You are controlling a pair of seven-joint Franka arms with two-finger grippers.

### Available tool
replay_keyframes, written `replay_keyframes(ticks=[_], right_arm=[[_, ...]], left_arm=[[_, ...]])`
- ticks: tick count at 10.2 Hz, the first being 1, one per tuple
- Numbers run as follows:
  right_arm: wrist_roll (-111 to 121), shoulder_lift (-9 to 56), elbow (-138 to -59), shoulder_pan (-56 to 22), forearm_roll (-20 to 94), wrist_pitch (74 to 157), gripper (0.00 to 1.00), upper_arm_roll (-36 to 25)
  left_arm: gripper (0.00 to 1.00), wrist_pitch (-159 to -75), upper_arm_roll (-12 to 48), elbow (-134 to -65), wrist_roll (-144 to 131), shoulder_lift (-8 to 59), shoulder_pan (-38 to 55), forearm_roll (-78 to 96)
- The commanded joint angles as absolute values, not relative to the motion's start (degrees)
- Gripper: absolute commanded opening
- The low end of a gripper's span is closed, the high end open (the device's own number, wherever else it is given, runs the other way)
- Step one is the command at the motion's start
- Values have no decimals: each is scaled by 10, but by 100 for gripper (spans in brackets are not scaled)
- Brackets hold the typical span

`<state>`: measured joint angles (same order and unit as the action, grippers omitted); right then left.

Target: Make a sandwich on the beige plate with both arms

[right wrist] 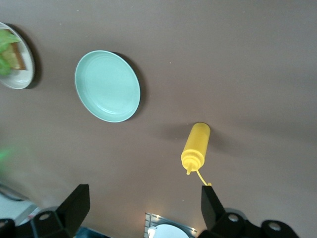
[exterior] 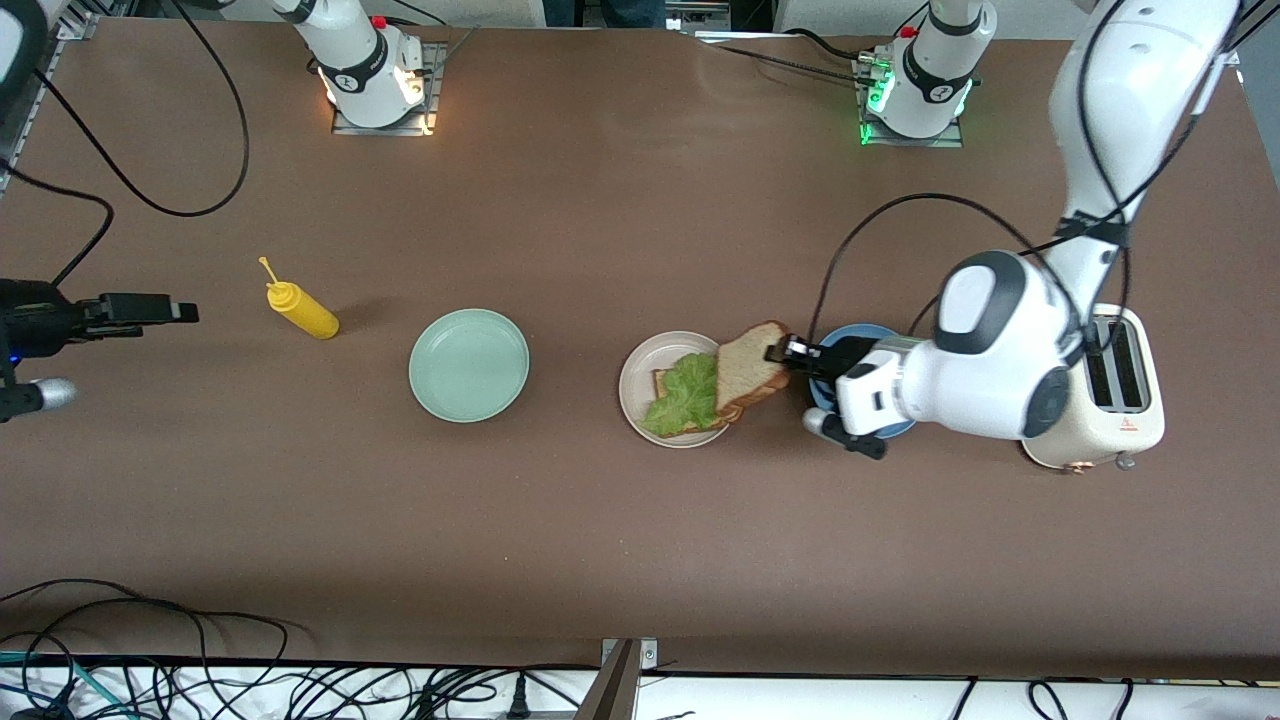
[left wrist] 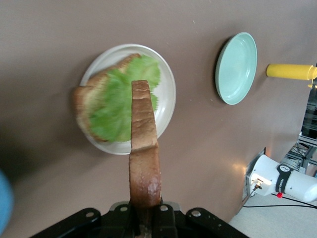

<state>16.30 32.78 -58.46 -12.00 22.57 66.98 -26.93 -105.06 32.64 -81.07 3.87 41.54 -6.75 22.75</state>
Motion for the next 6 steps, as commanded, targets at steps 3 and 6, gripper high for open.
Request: replay_keyframes(ticks=[3,6], right_arm=[[58,200,-712,-104,40,764,100,-108],[58,130,-815,-32,-15,854,100,-12]], left_arm=[[0,-1079,323,-796,61,482,-49,342],[0,-1125,323,-795,144,529,-54,368]])
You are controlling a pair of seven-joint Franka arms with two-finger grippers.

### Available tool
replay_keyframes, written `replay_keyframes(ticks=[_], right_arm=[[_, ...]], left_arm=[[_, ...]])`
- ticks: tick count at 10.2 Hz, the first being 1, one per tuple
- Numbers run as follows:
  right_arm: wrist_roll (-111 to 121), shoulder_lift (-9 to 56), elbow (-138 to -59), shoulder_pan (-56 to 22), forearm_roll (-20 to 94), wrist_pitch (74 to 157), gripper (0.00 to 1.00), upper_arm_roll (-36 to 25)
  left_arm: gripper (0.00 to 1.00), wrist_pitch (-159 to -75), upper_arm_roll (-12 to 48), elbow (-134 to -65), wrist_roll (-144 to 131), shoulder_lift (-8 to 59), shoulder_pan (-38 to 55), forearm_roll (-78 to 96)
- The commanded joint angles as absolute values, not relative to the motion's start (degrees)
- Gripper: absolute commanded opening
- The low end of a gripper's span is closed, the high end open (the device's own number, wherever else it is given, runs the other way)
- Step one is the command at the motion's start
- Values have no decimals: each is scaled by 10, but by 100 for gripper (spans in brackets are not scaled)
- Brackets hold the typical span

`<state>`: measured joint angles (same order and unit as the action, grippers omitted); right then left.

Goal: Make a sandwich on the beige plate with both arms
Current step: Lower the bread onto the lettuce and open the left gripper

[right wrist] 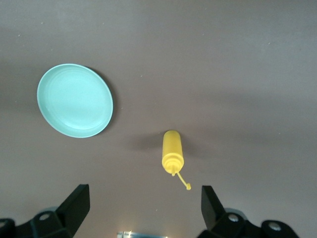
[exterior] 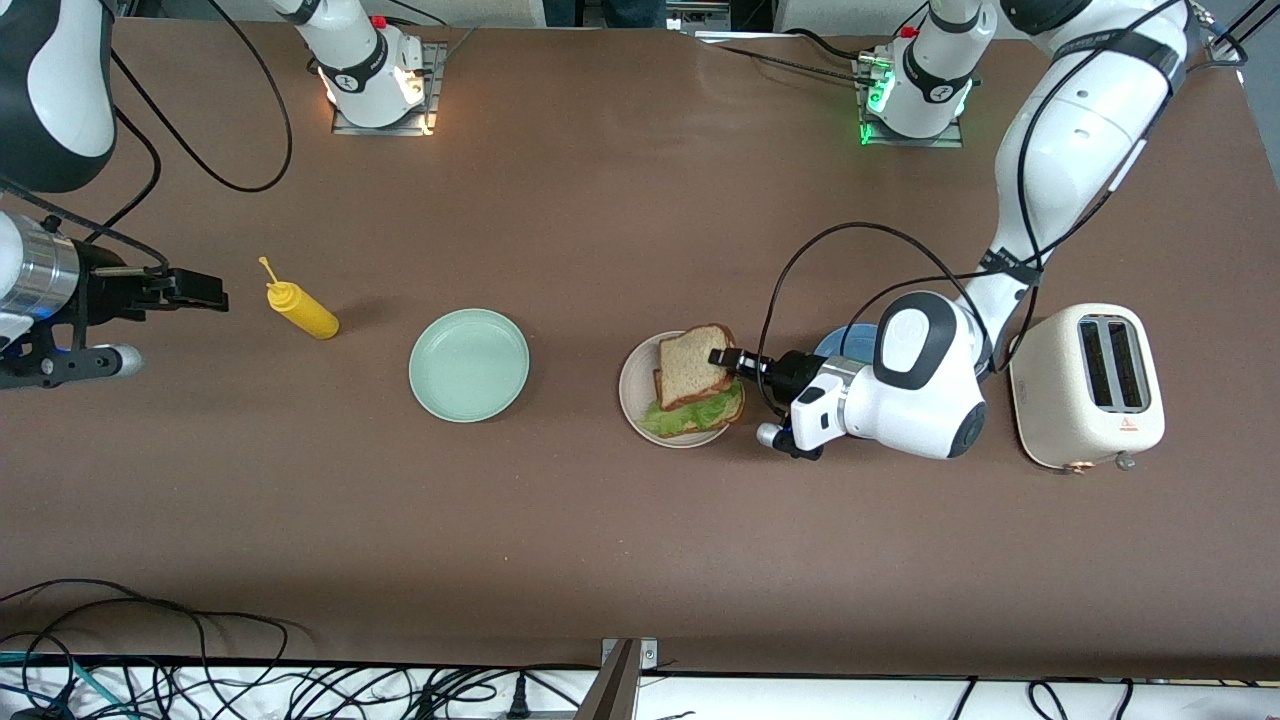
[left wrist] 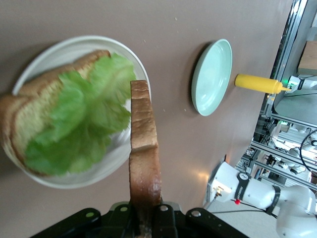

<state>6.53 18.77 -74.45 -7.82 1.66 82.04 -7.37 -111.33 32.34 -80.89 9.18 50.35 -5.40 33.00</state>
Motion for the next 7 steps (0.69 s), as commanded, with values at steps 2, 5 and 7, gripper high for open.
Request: replay_keyframes(ticks=[2,5,7], right_arm=[[43,118,-834,-16,-28,876,100,17],[42,101,-875,41,-25,928,100,85],[42,108,-874,38,-25,933,100,85]], left_arm=[[0,-1128,313,-797,208,549,-57,401],[100,-1128,296,-799,244,548,-60,395],[100,-1126,293,-800,250,539,-66,389]])
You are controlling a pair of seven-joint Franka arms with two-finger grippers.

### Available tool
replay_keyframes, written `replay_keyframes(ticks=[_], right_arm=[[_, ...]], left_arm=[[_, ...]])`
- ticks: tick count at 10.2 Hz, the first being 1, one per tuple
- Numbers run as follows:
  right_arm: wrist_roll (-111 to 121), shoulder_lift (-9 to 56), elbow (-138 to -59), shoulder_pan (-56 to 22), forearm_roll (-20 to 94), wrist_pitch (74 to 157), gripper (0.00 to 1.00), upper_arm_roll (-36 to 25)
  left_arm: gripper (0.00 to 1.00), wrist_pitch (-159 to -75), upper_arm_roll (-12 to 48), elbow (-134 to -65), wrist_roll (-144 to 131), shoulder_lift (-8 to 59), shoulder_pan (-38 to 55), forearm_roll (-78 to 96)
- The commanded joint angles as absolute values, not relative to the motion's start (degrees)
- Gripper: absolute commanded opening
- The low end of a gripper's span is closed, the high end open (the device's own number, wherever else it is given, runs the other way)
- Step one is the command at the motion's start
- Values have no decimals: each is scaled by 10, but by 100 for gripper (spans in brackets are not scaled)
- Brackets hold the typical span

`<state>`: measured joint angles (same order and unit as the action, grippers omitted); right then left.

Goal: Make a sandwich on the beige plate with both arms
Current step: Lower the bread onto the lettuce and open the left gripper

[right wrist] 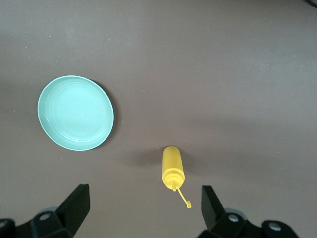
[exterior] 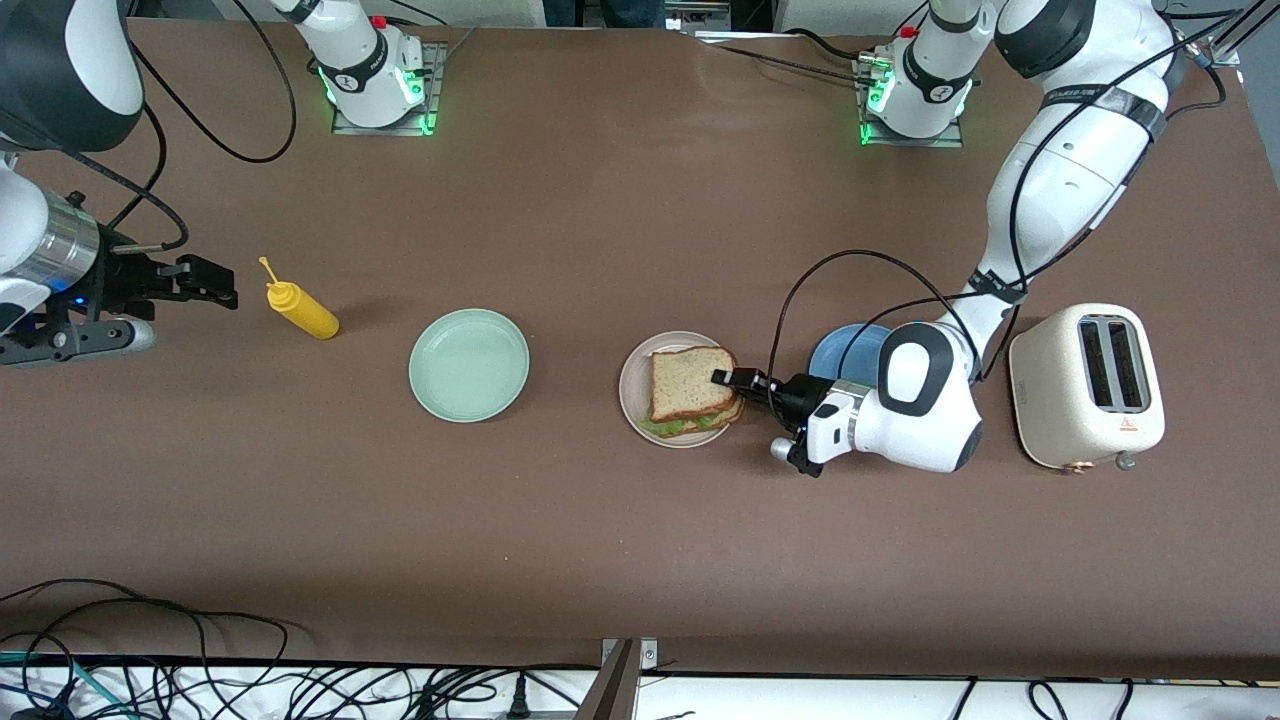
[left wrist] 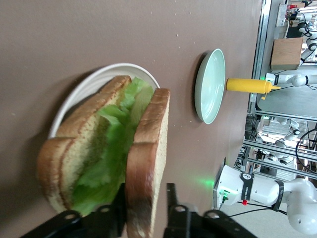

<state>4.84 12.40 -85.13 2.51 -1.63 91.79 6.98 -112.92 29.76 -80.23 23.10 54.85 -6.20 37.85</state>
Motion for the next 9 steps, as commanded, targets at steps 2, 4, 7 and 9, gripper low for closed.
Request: replay_keyframes(ticks=[2,4,7,9], right_arm=[[43,108,-874,38,-25,931,100,86],[45,109,-869,38,-25,928,100,86],[44,109,-869,38,-31,928,100,86],[43,109,-869,38,-26,928,100,86]], left_arm=[[100,-1100,287,-802,247,510,-76,338],[100,-1086,282,-804,237,476,-79,324],[100,-989,283,-805,179,397,-104,243],[100,-943,283,-806,176,343,-127,166]])
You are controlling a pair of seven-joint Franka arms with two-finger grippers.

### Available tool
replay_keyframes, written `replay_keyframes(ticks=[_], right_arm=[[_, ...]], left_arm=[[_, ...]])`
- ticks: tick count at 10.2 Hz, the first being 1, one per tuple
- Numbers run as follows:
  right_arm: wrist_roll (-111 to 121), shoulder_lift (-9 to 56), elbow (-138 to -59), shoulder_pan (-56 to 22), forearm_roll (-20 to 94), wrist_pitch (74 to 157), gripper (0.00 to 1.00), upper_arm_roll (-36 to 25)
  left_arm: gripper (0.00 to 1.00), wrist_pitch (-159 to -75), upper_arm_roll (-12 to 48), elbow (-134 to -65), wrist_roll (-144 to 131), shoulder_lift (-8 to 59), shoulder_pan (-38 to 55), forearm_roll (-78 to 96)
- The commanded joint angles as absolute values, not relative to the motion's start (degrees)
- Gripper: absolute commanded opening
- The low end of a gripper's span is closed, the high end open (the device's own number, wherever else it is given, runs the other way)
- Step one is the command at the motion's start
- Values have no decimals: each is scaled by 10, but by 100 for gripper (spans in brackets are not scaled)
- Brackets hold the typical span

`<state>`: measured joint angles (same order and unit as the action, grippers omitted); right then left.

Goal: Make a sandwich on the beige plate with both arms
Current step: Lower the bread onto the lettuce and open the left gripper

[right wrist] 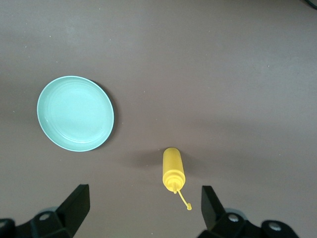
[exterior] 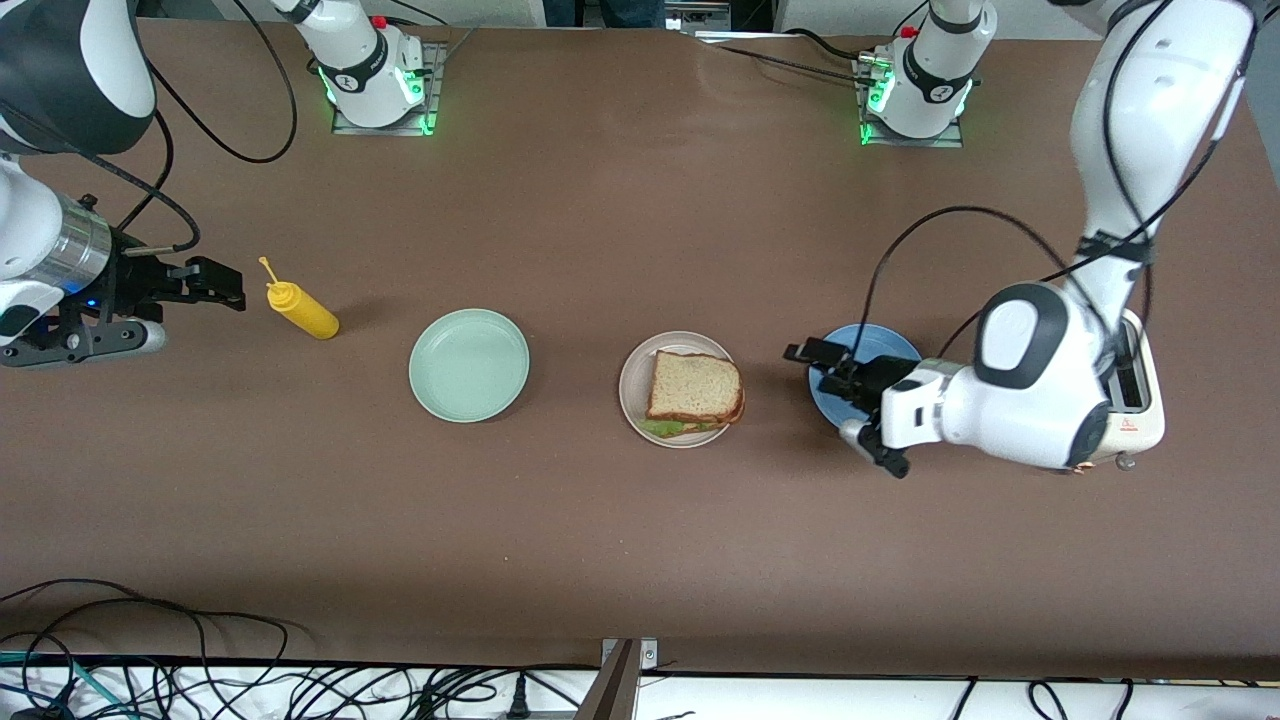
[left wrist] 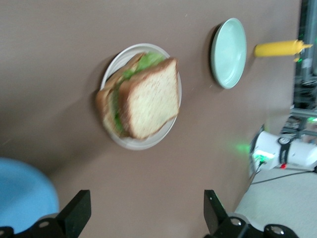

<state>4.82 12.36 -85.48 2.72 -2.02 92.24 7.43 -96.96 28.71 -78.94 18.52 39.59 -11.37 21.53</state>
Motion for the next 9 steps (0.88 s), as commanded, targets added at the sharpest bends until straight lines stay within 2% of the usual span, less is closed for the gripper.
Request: replay_keyframes(ticks=[1,4,7,8,9], right_arm=[[43,109,-869,38,-25,928,100,86],[42,109,-869,38,-25,928,100,86],[41,109,-869,38,-25,928,100,86],[42,109,-869,39,-25,927,100,86],[42,109,-869,39,-25,927,100,86]], left_arm=[[100,-920,282,-806,171,320,-134,137],[100,-877,285,-805,121,252,-146,21],[100,-863,271,-801,116,205,-152,-14],[100,-864,248,-802,108,176,-132,-46],[100,-864,180,-804,97,149,-74,-53]])
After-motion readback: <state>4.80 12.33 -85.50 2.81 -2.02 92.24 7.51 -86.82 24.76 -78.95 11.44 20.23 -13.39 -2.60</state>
